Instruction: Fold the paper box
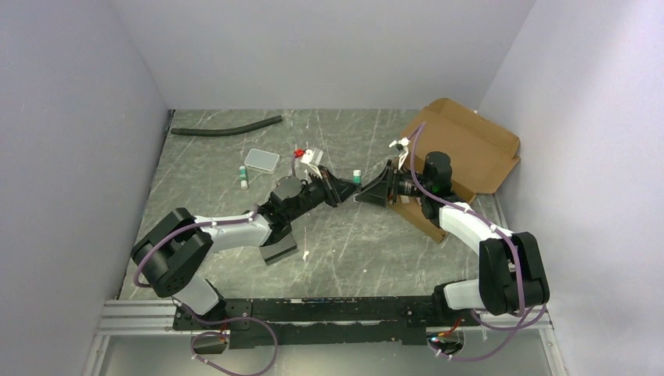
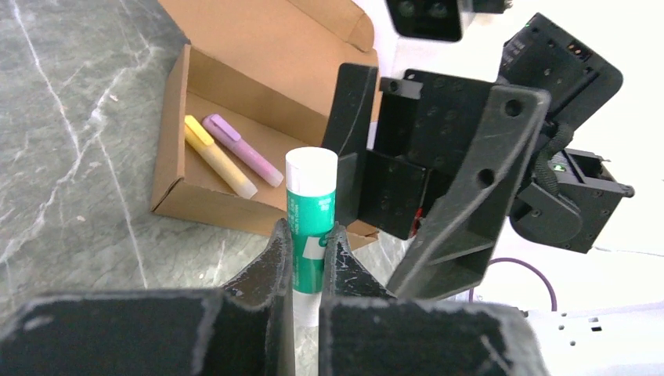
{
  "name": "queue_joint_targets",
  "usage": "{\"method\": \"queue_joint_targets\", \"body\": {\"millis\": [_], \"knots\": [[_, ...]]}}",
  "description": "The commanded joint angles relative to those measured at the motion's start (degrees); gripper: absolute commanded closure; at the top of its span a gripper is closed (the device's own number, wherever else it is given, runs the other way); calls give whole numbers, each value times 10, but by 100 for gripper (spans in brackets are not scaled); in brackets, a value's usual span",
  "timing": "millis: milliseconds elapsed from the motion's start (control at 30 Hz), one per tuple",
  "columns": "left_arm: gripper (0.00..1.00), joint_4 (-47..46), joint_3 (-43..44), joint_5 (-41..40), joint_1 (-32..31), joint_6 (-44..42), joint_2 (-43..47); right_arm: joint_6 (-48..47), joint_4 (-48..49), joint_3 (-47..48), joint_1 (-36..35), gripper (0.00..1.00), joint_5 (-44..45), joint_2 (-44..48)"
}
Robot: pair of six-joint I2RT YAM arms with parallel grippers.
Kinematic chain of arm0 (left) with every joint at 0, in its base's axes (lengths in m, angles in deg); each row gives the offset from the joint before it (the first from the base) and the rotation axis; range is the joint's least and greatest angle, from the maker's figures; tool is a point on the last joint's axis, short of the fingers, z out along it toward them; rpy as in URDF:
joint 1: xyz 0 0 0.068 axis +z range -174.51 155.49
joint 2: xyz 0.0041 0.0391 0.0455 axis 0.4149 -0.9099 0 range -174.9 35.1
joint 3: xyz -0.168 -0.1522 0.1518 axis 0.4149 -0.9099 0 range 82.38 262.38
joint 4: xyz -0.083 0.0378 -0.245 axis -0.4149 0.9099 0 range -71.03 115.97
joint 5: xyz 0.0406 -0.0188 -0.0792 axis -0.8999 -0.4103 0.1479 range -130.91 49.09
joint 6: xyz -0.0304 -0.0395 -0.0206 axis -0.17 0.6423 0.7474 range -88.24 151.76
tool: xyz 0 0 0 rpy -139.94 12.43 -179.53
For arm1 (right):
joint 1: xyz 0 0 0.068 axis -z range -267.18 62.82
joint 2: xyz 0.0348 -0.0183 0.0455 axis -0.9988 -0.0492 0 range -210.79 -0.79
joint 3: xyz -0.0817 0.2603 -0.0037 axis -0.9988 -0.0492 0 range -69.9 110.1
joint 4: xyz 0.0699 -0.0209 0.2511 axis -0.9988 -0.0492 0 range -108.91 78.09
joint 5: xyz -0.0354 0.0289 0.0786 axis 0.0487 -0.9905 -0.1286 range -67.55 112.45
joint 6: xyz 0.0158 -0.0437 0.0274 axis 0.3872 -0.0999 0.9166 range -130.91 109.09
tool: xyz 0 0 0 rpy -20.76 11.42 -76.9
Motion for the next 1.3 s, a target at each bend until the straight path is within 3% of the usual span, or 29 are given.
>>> {"method": "queue_joint_targets", "body": {"millis": [0,167,233,300,400,567,700,900,1067,1267], "knots": [[100,-42,25,-9,-8,3,1,-22,-13,14,-4,39,31,-2],[97,-46,32,-5,-15,13,-8,-24,-4,11,-4,49,35,-1],[95,-47,37,0,-16,18,-12,-27,2,10,-4,59,32,-1],[90,-40,41,1,-18,16,-11,-33,2,11,-4,75,29,-1],[75,-23,47,-3,-20,13,-6,-57,-17,19,-4,99,26,-2],[50,30,47,-15,-19,2,17,-120,-79,43,-1,100,15,0],[21,88,35,-45,-20,-31,58,-205,-157,67,6,100,-7,2],[1,214,10,-113,-19,-98,150,-400,-335,125,35,100,-26,9],[1,356,-7,-197,-17,-125,238,-496,-424,151,62,100,28,24],[1,448,-46,-275,-15,-125,329,-576,-500,181,96,100,139,29]]}}
